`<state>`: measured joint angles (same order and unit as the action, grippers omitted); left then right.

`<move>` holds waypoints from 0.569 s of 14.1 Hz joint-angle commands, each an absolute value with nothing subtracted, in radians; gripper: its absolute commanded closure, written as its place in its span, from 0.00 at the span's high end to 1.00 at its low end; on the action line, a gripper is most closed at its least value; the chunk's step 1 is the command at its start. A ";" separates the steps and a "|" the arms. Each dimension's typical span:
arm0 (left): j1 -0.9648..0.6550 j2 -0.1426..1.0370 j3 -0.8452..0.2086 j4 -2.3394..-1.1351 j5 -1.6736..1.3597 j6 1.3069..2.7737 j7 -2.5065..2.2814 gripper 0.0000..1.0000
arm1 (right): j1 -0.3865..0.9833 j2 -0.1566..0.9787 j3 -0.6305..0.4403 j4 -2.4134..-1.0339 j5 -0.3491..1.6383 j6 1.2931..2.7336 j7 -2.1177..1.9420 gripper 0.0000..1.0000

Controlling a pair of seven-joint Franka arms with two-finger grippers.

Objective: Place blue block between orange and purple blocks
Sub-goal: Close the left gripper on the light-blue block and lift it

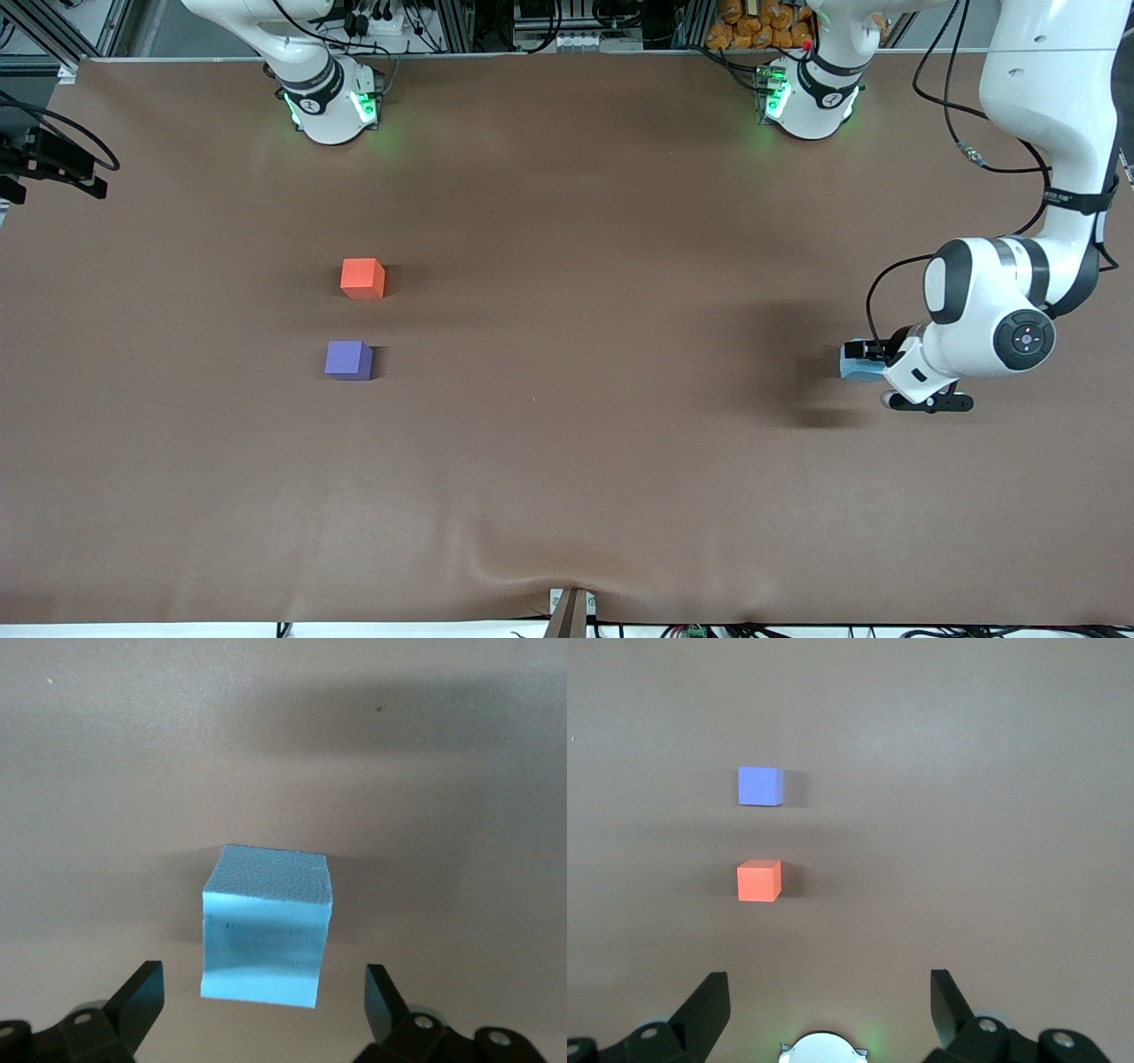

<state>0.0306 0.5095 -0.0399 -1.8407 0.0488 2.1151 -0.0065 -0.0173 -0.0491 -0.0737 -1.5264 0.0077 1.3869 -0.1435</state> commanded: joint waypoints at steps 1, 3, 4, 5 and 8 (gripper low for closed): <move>0.038 0.526 -0.044 -1.842 0.069 2.135 -0.025 1.00 | -0.012 -0.058 -0.077 -1.529 0.020 1.381 -0.143 1.00; 0.043 0.541 -0.044 -1.836 0.069 2.149 -0.025 1.00 | -0.017 -0.058 -0.075 -1.529 0.021 1.382 -0.143 1.00; 0.041 0.554 -0.044 -1.835 0.068 2.161 -0.025 1.00 | -0.021 -0.057 -0.075 -1.529 0.021 1.381 -0.143 1.00; 0.044 0.558 -0.044 -1.835 0.069 2.167 -0.025 1.00 | -0.018 -0.057 -0.075 -1.529 0.021 1.382 -0.144 1.00; 0.048 0.587 -0.046 -1.832 0.069 2.196 -0.023 1.00 | -0.018 -0.057 -0.072 -1.528 0.023 1.381 -0.143 1.00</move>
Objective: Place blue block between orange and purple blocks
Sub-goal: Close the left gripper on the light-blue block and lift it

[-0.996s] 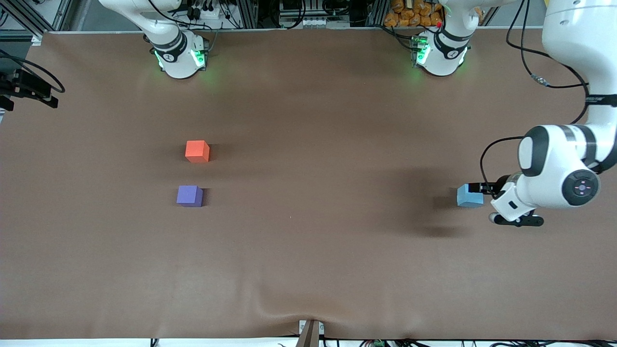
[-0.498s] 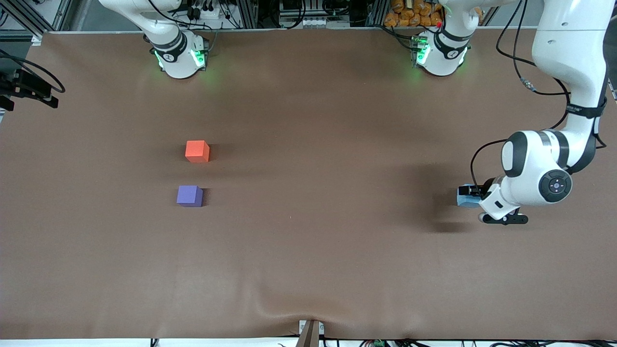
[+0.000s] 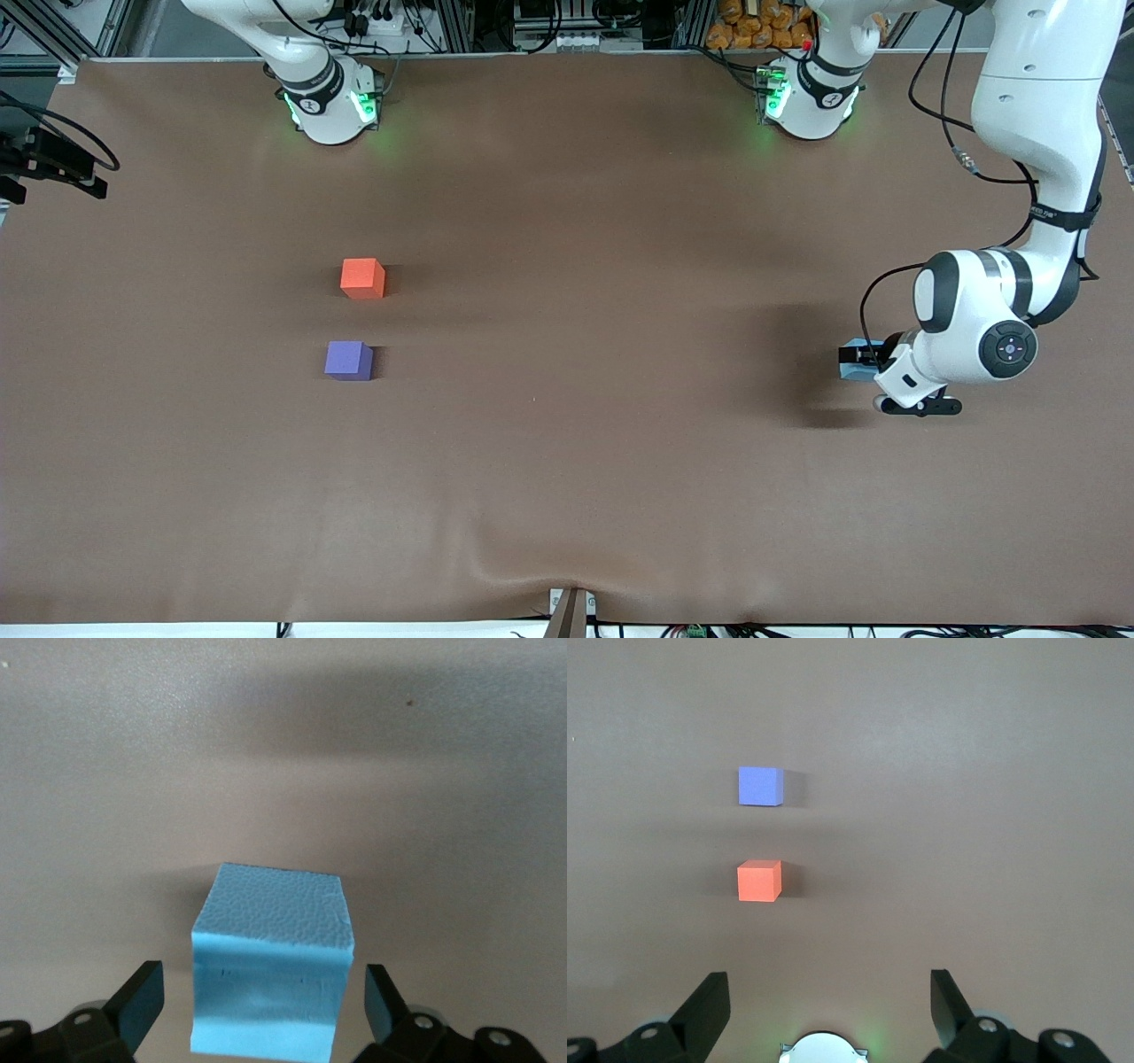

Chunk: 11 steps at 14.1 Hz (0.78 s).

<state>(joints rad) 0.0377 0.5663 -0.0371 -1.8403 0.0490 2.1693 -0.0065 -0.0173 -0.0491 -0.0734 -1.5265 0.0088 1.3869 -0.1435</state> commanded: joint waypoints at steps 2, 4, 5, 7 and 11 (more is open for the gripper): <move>0.043 0.606 -0.046 -1.832 0.069 2.218 -0.023 0.61 | -0.012 -0.058 -0.075 -1.528 0.023 1.381 -0.143 1.00; 0.032 0.604 -0.043 -1.830 0.074 2.218 -0.018 0.23 | -0.017 -0.057 -0.075 -1.529 0.023 1.381 -0.143 1.00; 0.031 0.595 -0.044 -1.821 0.102 2.218 -0.015 0.02 | -0.012 -0.058 -0.075 -1.529 0.021 1.381 -0.143 1.00; 0.031 0.557 -0.055 -1.804 0.140 2.207 -0.008 0.00 | -0.014 -0.058 -0.077 -1.529 0.023 1.381 -0.143 1.00; 0.018 0.470 -0.162 -1.804 0.137 2.117 -0.056 0.00 | -0.014 -0.058 -0.077 -1.529 0.021 1.381 -0.141 1.00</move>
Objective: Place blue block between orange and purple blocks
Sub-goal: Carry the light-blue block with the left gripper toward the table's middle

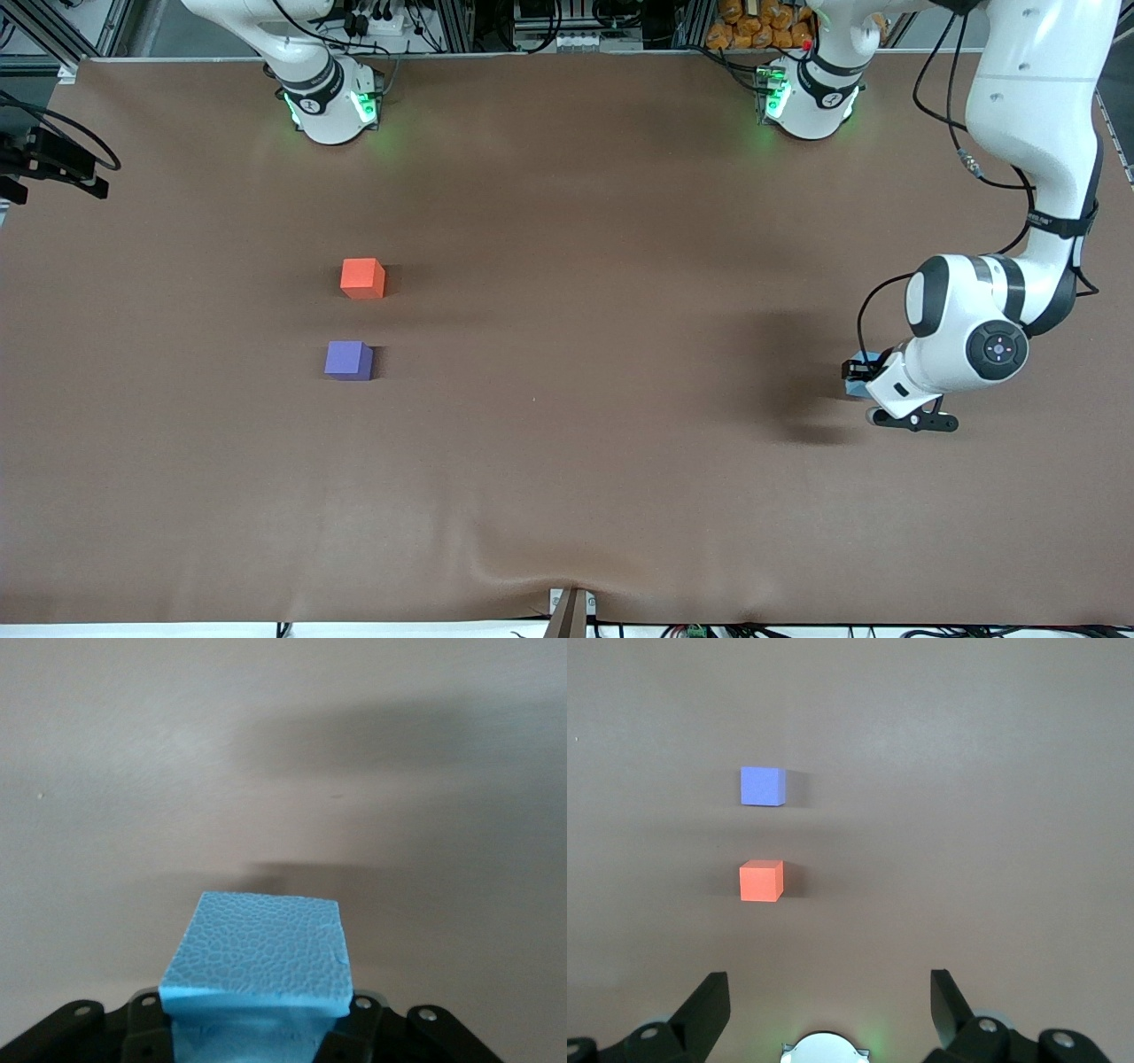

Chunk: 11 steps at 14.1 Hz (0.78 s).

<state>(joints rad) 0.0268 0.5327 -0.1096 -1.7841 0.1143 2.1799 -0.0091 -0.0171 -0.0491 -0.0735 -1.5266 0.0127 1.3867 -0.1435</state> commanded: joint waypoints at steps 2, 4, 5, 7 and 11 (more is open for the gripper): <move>0.017 0.462 -0.253 -1.793 0.137 2.044 -0.150 0.00 | -0.006 -0.057 -0.078 -1.531 0.021 1.379 -0.141 1.00; -0.015 0.465 -0.329 -1.784 0.137 1.994 -0.269 0.00 | -0.008 -0.057 -0.077 -1.529 0.021 1.376 -0.143 1.00; -0.055 0.466 -0.342 -1.775 0.135 1.988 -0.317 0.00 | -0.003 -0.057 -0.078 -1.529 0.021 1.376 -0.141 1.00; -0.171 0.482 -0.345 -1.732 0.112 1.967 -0.434 0.00 | -0.009 -0.057 -0.078 -1.531 0.023 1.376 -0.141 1.00; -0.395 0.645 -0.342 -1.551 0.060 1.967 -0.667 0.00 | -0.006 -0.057 -0.078 -1.531 0.021 1.371 -0.141 1.00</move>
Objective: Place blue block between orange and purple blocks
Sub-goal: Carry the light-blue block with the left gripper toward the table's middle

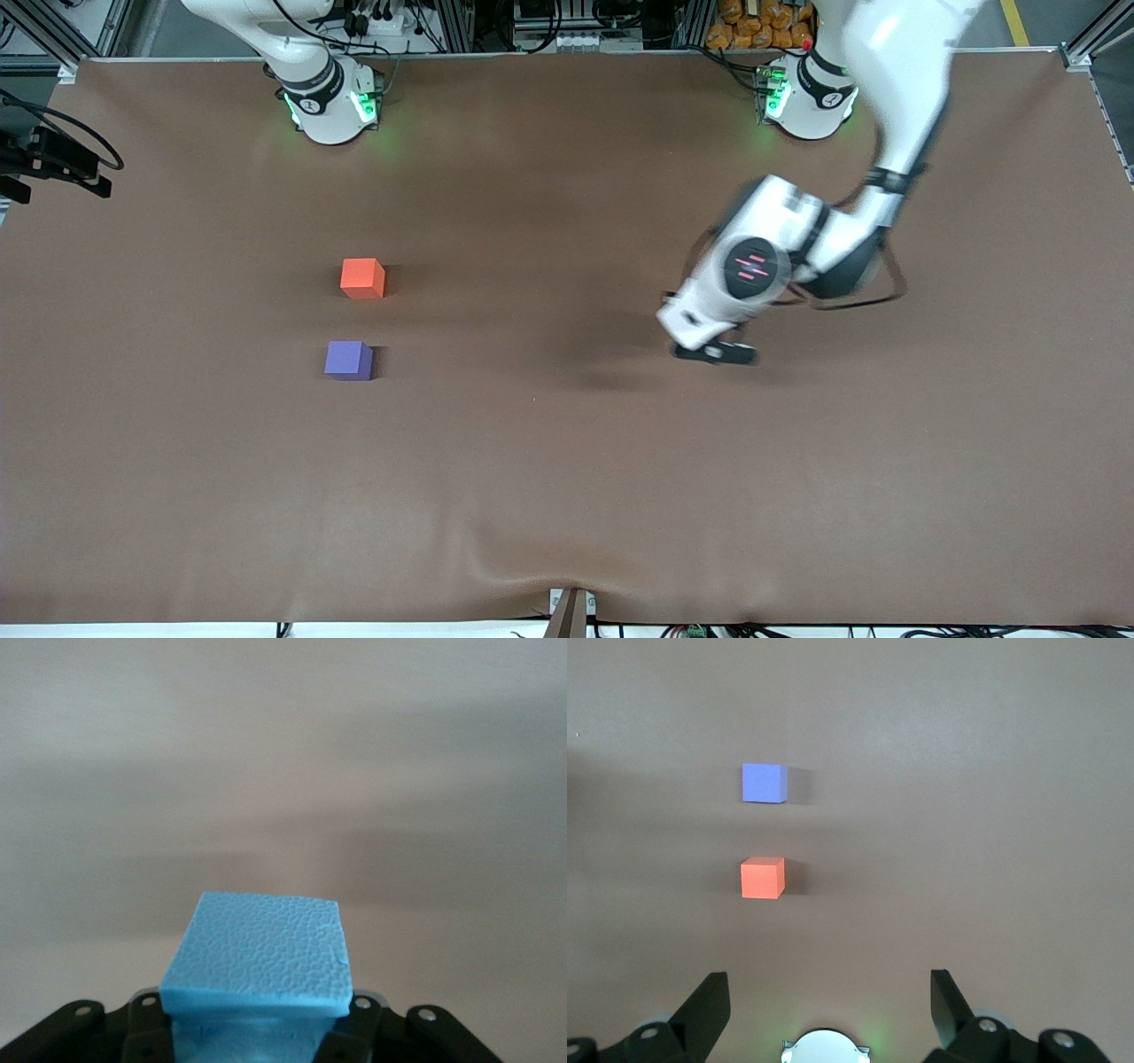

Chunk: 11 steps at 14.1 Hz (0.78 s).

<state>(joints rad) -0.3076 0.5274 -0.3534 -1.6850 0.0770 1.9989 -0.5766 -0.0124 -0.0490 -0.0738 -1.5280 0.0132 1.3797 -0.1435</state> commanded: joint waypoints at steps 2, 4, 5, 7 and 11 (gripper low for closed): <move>-0.481 0.724 -0.334 -1.462 0.058 1.968 -0.771 0.00 | -0.012 -0.057 -0.077 -1.531 0.023 1.373 -0.141 1.00; -0.558 0.776 -0.331 -1.434 0.061 1.983 -0.859 0.00 | -0.012 -0.057 -0.078 -1.531 0.023 1.371 -0.141 1.00; -0.595 0.805 -0.328 -1.418 0.064 2.005 -0.889 0.00 | -0.012 -0.055 -0.078 -1.531 0.023 1.373 -0.141 1.00; -0.650 0.848 -0.290 -1.390 0.063 2.078 -0.917 0.00 | -0.014 -0.055 -0.077 -1.531 0.023 1.373 -0.141 1.00; -0.684 0.856 -0.253 -1.381 0.061 2.143 -0.923 0.21 | -0.008 -0.055 -0.078 -1.531 0.021 1.371 -0.141 1.00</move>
<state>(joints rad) -0.6752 0.8568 -0.2689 -1.4114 0.0715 2.1452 -0.9114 -0.0122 -0.0490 -0.0750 -1.5289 0.0134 1.3790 -0.1434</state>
